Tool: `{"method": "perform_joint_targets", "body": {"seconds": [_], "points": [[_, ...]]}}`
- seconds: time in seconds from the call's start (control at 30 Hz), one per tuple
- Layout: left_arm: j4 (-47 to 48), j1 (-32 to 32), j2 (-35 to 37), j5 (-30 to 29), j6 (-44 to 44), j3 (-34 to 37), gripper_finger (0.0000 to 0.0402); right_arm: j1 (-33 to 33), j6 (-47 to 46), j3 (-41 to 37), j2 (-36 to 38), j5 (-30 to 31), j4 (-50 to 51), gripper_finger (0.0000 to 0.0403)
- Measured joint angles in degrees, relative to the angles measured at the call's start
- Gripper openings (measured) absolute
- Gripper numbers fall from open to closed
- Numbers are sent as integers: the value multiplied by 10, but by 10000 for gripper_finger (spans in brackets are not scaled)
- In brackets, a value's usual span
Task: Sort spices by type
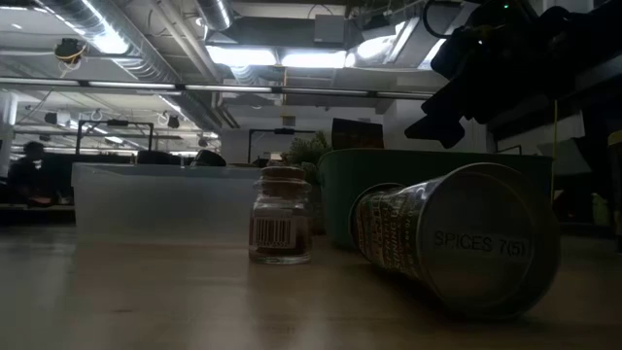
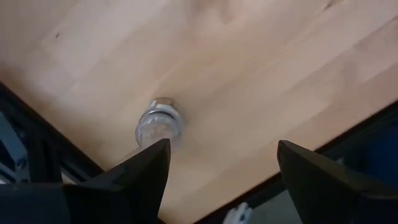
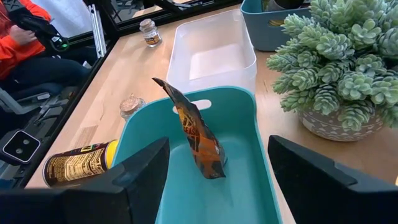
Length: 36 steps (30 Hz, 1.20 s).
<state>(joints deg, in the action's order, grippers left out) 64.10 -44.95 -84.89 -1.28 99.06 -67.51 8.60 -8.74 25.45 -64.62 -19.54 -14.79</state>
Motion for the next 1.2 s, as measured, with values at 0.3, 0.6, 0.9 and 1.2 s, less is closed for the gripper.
{"method": "perform_joint_targets", "body": {"seconds": [0.3,0.6,0.9,1.2], "points": [[25,-33,-52,0,1,0,279,0,0,0,0,0,0,273],[30,-61,-83,0,17,0,279,0,0,0,0,0,10,273],[34,-87,-115,0,51,1,279,0,0,0,0,0,19,273],[19,-95,-116,0,114,44,279,0,0,0,0,0,19,273]]}}
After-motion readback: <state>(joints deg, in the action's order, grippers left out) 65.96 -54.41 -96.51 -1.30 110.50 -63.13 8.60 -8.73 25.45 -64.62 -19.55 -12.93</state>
